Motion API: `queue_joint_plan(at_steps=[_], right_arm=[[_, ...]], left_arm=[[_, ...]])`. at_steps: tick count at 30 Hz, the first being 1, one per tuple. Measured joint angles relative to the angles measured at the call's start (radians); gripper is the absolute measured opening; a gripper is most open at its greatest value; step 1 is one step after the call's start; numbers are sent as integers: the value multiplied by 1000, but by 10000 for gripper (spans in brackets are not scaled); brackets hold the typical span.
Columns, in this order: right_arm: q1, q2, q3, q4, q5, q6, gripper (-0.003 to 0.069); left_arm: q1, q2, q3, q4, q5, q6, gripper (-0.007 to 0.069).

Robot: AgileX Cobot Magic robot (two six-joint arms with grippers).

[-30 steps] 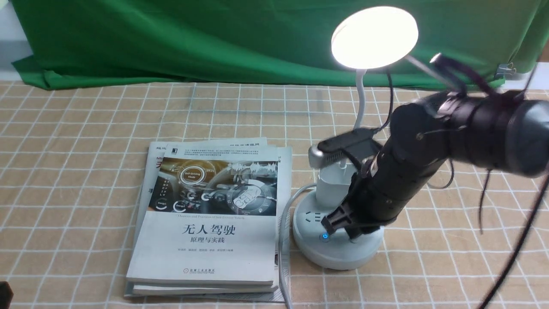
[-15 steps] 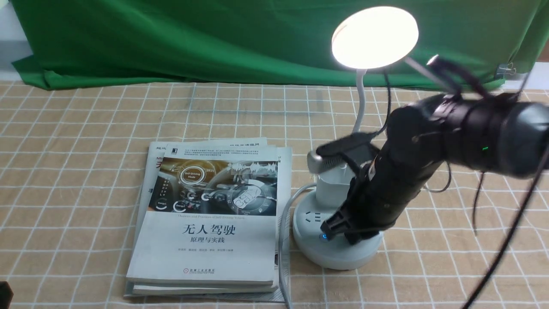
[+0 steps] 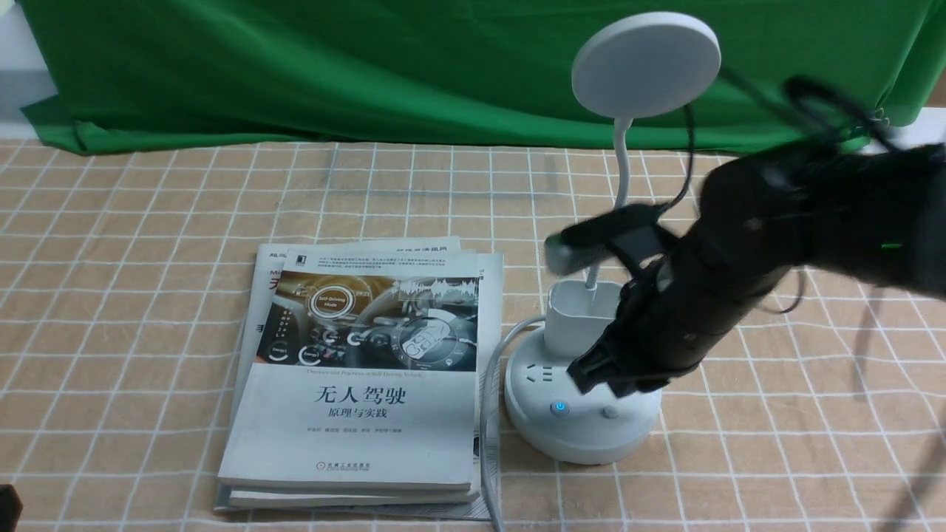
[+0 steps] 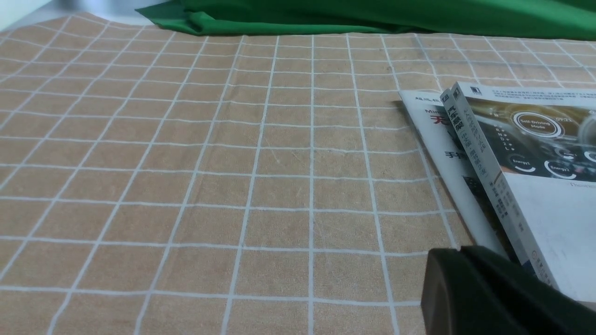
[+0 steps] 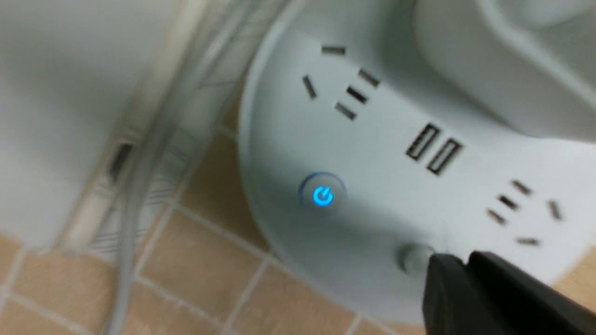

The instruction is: Turn off the desk lamp on the light coffee tablecloth by hand.

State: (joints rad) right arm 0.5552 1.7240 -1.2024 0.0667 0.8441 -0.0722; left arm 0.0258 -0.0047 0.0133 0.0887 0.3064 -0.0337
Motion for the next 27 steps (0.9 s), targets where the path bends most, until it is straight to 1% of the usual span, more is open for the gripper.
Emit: queue_joint_plan(at_steps=[6,11,14,20,27], right_arm=[[0,-258,185,-1,-18,25,63],[0,-533,377,-2,-106,49,69],[0,-655,440,-2,-116,85,76],[0,-847,462,-2,-140,118,90],[0,-965,466,-21,-153,122,97]], left_arm=[[0,0,0,0,0,0,4],[0,0,0,0,0,0,4],[0,0,0,0,0,0,4],[0,0,0,0,0,0,4],[0,0,0,0,0,0,4]])
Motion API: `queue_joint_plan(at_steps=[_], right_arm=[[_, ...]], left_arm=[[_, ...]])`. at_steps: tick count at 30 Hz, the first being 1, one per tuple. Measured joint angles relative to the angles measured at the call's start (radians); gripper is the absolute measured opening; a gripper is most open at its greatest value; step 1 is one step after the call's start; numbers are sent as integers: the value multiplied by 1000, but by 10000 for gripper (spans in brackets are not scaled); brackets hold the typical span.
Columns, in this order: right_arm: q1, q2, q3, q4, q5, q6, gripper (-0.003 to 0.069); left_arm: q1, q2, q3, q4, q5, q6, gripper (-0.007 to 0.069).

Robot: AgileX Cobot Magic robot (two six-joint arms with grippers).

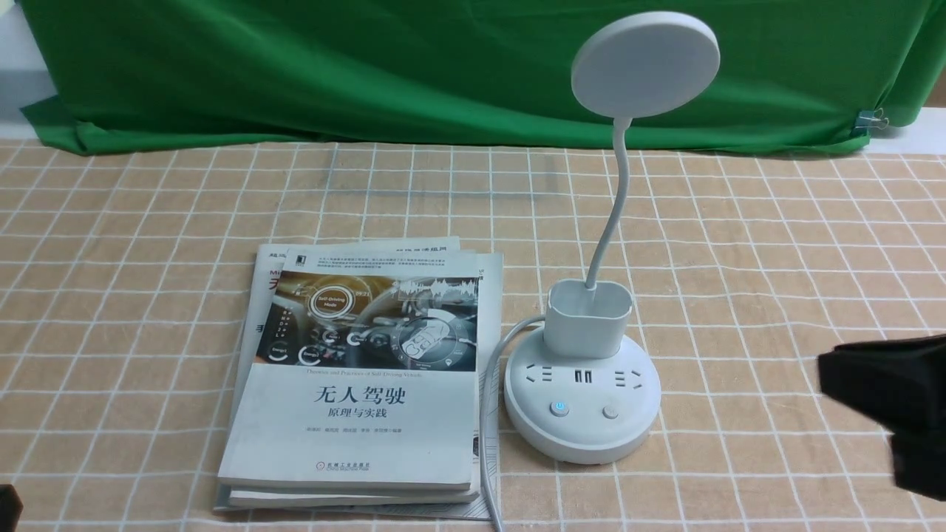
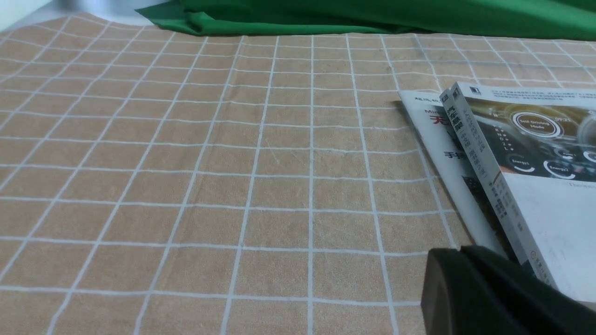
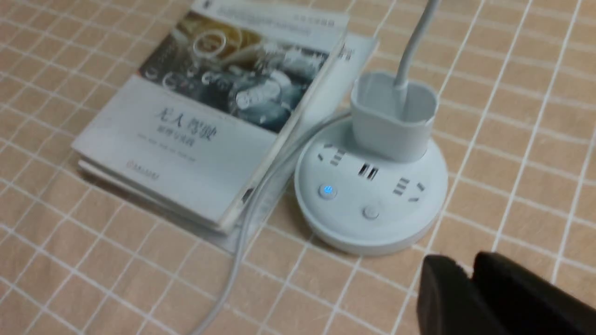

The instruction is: Turn off the desk lamp on the light coffee tablecloth by hand.

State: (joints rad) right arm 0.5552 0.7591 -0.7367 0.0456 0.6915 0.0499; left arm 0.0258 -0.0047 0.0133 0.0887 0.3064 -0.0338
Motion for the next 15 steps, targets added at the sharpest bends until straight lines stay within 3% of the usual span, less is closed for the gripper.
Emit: queue_joint_plan(at_steps=[3,7,15], right_arm=[[-17,-59,45,-16,-28,-7,66],[-114,-172,178,-13,-129,-24,29],[-416,-498,586,-14,-390,-94,25]], left_arm=[[0,0,0,0,0,0,4],[0,0,0,0,0,0,4],[0,0,0,0,0,0,4]])
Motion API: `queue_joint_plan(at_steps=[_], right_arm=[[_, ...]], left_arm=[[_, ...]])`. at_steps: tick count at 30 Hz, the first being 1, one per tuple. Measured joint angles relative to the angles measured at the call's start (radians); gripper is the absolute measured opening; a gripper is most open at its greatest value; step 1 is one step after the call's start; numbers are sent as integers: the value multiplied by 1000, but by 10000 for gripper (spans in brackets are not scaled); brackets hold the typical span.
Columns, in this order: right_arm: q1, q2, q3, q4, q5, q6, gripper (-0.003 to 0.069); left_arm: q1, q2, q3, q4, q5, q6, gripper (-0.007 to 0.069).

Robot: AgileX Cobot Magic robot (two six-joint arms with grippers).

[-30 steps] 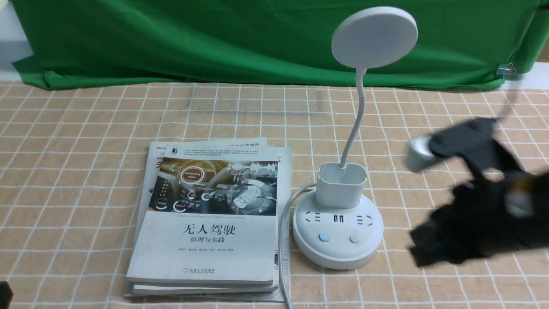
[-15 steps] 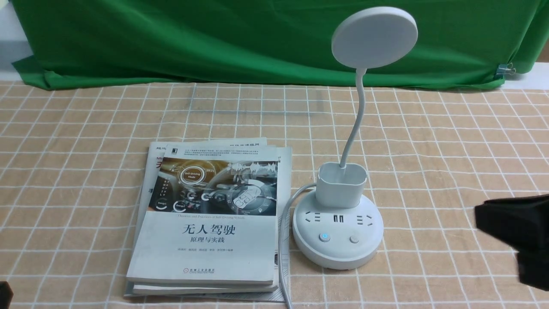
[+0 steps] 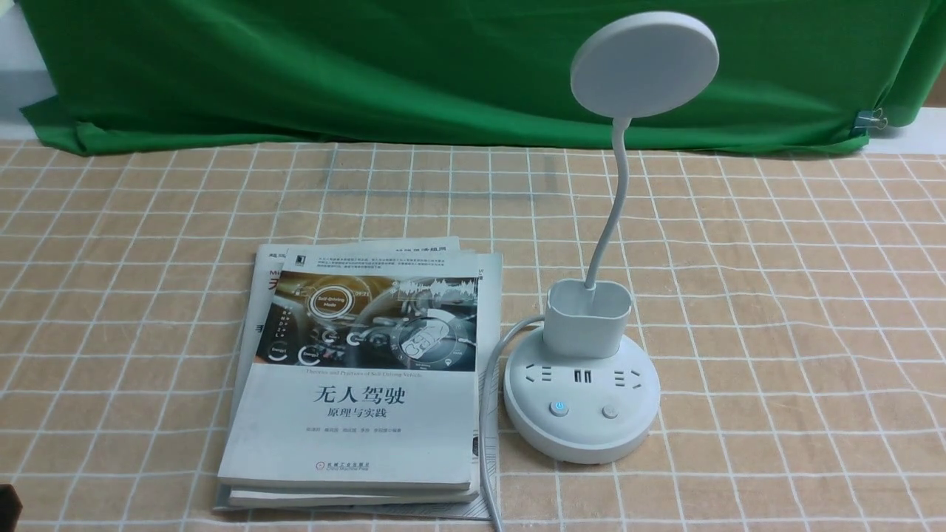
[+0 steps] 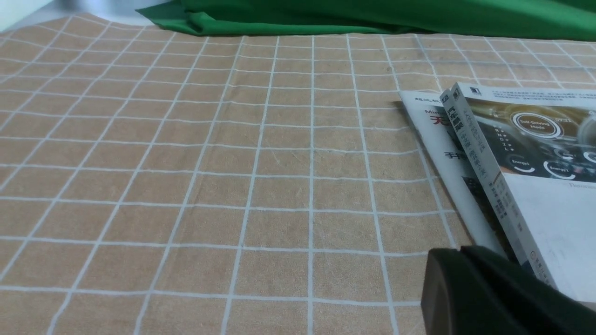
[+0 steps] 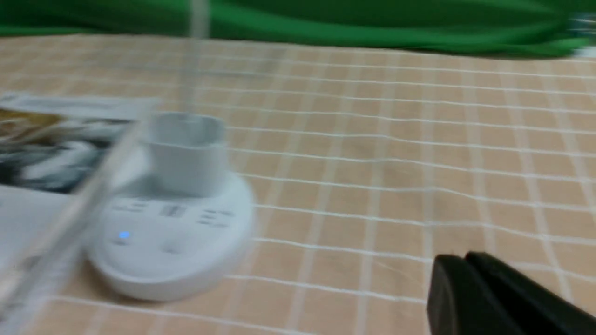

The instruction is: Turn off the desk lamp on the light coffee tablecloth by hand.

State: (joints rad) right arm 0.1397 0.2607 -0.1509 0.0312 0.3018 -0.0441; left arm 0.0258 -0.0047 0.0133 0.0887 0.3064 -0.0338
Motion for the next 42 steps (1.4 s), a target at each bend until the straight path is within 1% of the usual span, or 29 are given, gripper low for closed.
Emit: queue_joint_plan(at_steps=[3,7,12,19,30,42], right_arm=[[-55,-96,81,-1,-39,-6,26],[-72,-182,146,-1,-62,-28,27],[-72,-249,157,-1,-67,-37,27],[-72,-259,157,-1,-68,-79,27],[-72,-259,157,-1,-68,-83,31],[-72,-259,157,-1,-68,-83,72]], left_arm=[[0,0,0,0,0,0,4],[0,0,0,0,0,0,4],[0,0,0,0,0,0,4],[0,0,0,0,0,0,4],[0,0,0,0,0,0,4],[0,0,0,0,0,0,4]])
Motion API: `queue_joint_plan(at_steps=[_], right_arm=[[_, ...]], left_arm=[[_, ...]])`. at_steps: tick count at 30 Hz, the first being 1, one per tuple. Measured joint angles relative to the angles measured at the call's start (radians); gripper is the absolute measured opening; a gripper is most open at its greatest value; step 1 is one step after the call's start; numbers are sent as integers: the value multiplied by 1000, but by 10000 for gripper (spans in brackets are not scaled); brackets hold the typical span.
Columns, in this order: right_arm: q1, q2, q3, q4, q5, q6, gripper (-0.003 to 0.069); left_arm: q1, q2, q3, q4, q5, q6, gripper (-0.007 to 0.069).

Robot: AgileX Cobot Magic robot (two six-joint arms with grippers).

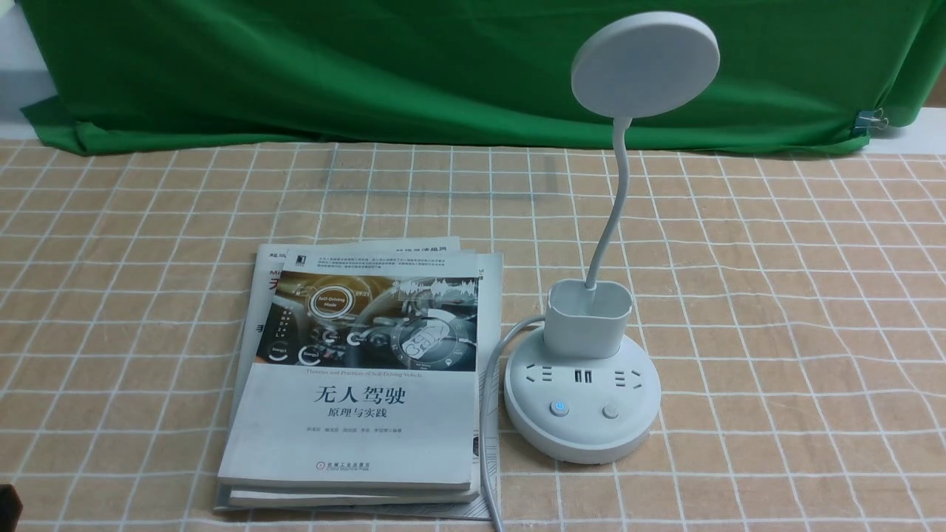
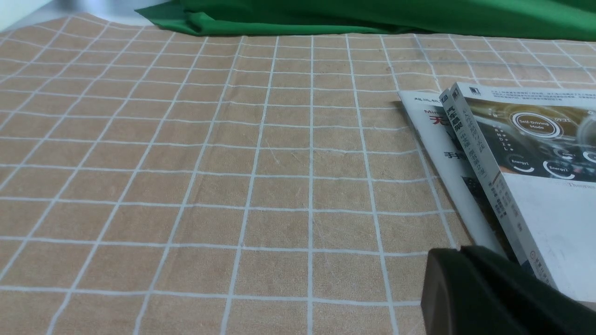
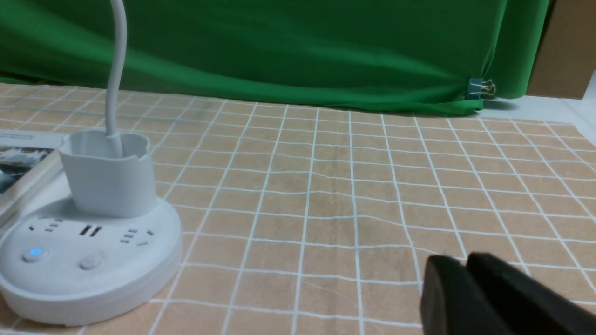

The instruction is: Turn off the desk lamp on the light coffee tablecloth by hand.

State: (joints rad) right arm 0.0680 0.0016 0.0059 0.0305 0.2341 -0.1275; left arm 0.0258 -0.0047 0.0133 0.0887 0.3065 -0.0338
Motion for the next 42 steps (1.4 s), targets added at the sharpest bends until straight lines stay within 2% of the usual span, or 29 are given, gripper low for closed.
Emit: queue_joint_plan(at_steps=[42], right_arm=[[0,0,0,0,0,-2,190]], left_arm=[[0,0,0,0,0,0,4]])
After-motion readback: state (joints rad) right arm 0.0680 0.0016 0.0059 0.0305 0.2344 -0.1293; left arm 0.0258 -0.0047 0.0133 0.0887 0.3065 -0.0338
